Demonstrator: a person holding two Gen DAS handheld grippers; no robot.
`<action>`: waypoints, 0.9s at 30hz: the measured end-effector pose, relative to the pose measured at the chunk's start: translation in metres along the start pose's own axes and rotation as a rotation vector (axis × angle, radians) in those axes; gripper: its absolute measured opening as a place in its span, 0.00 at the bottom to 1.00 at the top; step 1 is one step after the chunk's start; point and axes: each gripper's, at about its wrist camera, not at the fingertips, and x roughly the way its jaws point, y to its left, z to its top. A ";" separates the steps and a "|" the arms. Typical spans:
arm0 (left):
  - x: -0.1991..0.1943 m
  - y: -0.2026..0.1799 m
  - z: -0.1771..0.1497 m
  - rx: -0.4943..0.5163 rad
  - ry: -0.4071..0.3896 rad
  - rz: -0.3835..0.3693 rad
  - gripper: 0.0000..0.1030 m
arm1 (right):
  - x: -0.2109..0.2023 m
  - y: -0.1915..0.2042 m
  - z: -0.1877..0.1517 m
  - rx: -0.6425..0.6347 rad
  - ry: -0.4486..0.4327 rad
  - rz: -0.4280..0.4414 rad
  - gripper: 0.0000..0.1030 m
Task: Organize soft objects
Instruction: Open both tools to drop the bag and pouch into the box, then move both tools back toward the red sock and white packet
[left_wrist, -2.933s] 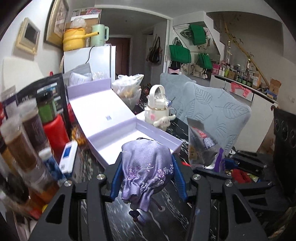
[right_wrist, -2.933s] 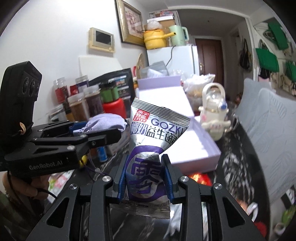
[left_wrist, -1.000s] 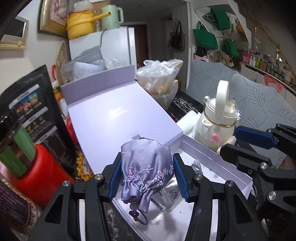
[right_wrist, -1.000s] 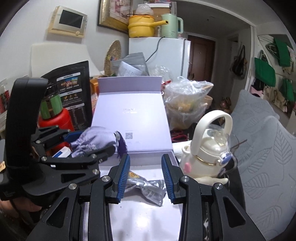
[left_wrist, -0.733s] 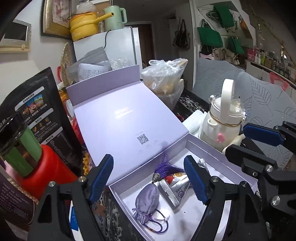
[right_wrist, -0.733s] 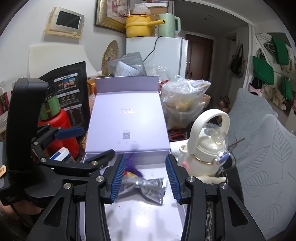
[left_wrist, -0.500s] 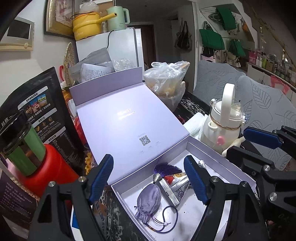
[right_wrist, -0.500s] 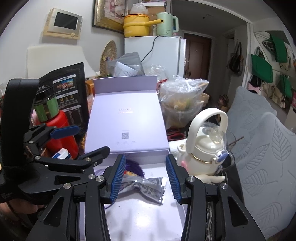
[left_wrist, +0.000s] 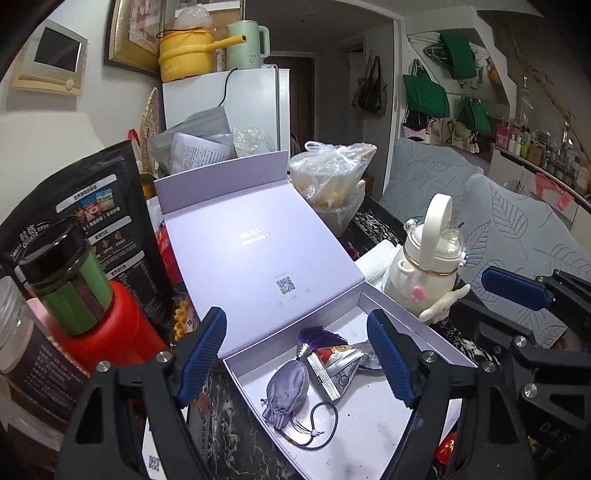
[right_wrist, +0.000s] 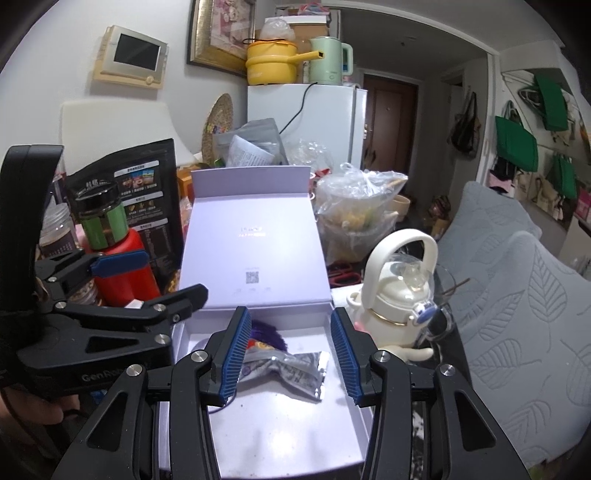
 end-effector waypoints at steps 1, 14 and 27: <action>-0.004 0.000 0.000 -0.004 -0.005 -0.001 0.76 | -0.003 0.000 0.000 0.004 -0.002 -0.003 0.44; -0.057 -0.006 -0.005 -0.001 -0.055 0.008 0.76 | -0.057 0.006 -0.009 0.010 -0.047 -0.022 0.44; -0.114 -0.028 -0.019 0.034 -0.106 0.014 0.76 | -0.107 0.008 -0.032 0.018 -0.080 -0.032 0.47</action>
